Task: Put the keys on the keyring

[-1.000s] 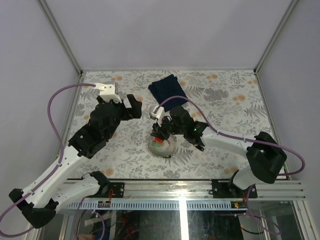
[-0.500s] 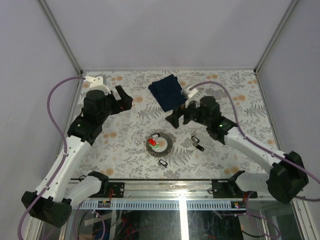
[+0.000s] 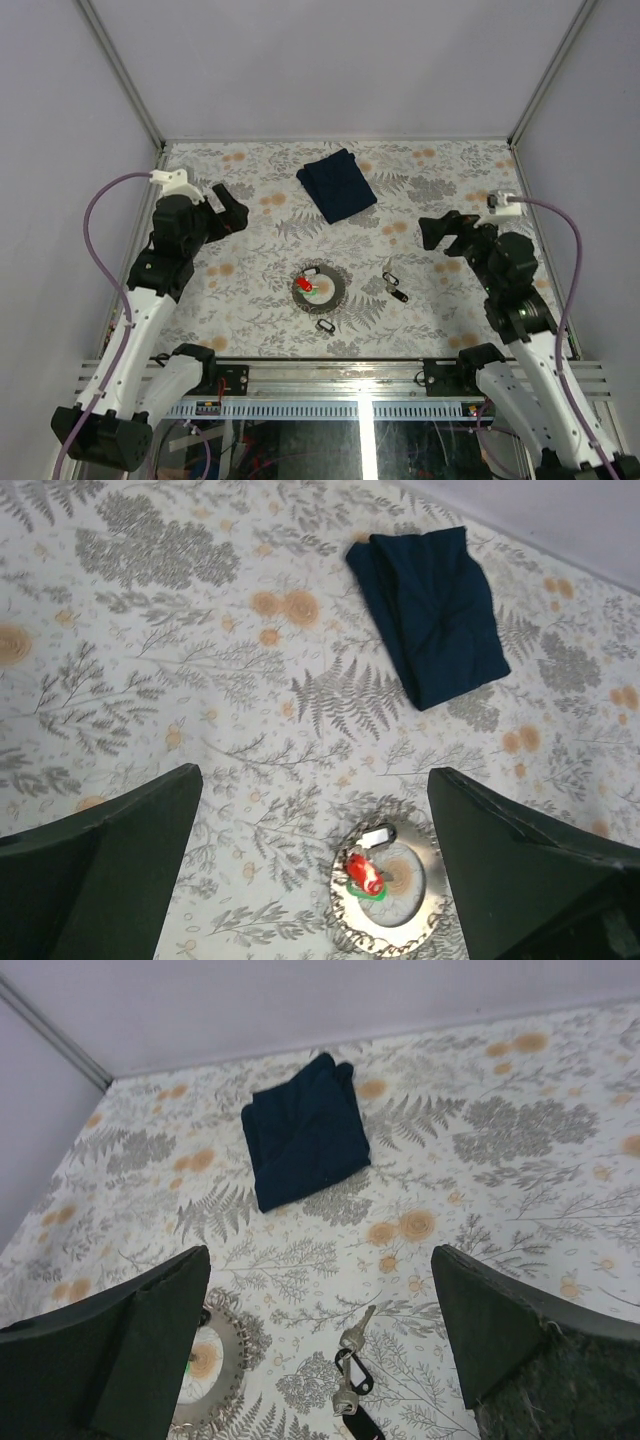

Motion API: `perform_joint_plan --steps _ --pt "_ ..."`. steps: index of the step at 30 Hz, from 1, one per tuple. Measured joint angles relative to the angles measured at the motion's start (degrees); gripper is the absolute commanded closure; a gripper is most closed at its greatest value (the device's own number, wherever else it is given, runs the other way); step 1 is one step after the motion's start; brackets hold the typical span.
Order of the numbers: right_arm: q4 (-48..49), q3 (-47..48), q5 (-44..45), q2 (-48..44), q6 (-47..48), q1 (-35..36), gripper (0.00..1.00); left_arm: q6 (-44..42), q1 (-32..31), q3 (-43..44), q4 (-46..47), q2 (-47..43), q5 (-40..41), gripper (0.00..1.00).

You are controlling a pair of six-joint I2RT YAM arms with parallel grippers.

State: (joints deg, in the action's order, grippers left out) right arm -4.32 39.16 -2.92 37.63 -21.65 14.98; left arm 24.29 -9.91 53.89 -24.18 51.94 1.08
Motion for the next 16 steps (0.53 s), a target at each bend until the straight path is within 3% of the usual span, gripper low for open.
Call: perform_joint_plan --steps 7,16 --pt "-4.98 -3.32 3.10 -13.16 -0.72 0.00 0.01 1.25 0.07 -11.63 0.90 -9.81 4.76 0.00" --pt "-11.76 -9.44 6.34 -11.96 -6.32 0.00 0.01 3.34 0.07 -14.03 1.25 -9.44 8.02 0.00"
